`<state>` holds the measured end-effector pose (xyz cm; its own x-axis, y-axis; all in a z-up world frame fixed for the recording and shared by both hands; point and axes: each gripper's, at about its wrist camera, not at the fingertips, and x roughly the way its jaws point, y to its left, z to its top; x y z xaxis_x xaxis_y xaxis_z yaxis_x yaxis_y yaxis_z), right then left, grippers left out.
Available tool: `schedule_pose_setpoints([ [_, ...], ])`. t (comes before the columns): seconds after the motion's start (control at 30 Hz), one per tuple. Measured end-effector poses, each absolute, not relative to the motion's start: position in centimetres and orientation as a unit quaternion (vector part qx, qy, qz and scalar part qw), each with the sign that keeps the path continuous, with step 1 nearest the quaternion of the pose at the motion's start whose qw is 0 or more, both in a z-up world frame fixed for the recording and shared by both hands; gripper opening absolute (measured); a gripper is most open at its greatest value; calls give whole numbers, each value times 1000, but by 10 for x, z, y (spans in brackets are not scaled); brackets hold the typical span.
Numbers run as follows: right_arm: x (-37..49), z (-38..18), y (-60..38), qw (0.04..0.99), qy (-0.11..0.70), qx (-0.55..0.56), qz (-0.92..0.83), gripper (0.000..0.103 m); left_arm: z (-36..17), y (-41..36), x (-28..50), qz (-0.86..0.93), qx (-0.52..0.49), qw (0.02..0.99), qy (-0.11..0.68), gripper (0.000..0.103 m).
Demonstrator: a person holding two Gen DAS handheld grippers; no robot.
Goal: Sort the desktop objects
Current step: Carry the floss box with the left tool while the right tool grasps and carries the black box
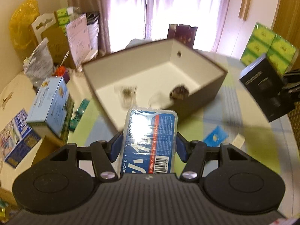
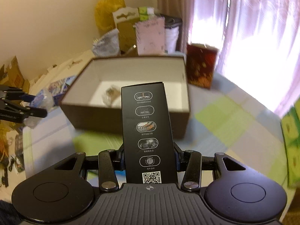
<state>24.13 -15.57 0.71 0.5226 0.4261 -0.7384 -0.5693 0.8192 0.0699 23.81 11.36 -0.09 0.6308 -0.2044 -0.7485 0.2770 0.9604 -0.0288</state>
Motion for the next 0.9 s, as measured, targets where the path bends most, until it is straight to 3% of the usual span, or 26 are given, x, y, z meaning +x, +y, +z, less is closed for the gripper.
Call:
schedule_pose_setpoints([
  [0.37,340,22,-78,878,363,-99,294,42,12,97,354,-141,28,908,394,54],
  [0.9,461,-64,-37,862,452,-96,210,42,-79,72,487,-124,-5,868,480,54],
])
